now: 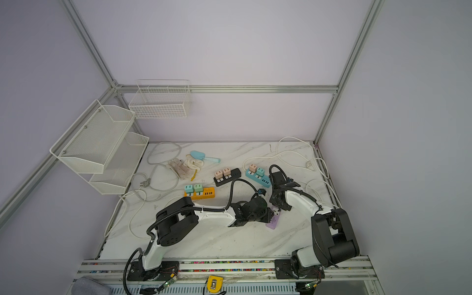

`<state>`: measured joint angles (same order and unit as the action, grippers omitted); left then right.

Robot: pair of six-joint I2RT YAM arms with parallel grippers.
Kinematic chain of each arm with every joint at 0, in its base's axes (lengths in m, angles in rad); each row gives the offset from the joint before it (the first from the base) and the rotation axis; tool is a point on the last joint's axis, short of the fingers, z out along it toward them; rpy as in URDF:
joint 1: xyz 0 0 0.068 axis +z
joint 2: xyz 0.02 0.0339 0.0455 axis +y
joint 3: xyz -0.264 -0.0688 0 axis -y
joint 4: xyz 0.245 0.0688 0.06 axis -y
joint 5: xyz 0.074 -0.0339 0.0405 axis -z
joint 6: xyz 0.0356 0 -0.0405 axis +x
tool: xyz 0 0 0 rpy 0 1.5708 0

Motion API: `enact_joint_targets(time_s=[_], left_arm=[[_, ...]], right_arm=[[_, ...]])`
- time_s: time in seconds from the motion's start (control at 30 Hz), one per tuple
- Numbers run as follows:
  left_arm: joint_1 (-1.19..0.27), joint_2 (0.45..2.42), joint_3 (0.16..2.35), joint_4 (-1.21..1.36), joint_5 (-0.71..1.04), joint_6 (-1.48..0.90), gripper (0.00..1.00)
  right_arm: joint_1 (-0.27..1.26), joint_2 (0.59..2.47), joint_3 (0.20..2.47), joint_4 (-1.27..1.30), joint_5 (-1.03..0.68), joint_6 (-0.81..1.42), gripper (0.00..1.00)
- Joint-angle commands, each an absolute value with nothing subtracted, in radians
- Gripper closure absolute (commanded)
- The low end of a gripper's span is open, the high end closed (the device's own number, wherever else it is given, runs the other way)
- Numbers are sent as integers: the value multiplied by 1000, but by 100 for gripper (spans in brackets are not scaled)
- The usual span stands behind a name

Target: Pull the plug off the socket

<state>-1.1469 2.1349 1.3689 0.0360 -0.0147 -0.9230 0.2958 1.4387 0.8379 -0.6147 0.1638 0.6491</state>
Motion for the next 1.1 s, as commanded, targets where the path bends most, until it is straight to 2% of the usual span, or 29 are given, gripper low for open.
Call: enact_joint_targets(time_s=[0.0,0.3,0.53,0.83,1.07], left_arm=[[-1183,2207,1362,-140,22,-899,73],[-1186,2210,1356,-140,19,-905,74],[-1187,2213,1356,-140,20,-907,74],[-1192,2223,1367,-146,15,-905,74],[-1192,2223,1366,-146,15,-907,74]], right_arm=[[276,1393,845,-608,146,647,80],[329,1481,920,-596,145,650,81],[244,1410,869,-590,100,598,79],[306,1466,919,-592,126,632,81],[232,1411,907,-612,97,587,79]])
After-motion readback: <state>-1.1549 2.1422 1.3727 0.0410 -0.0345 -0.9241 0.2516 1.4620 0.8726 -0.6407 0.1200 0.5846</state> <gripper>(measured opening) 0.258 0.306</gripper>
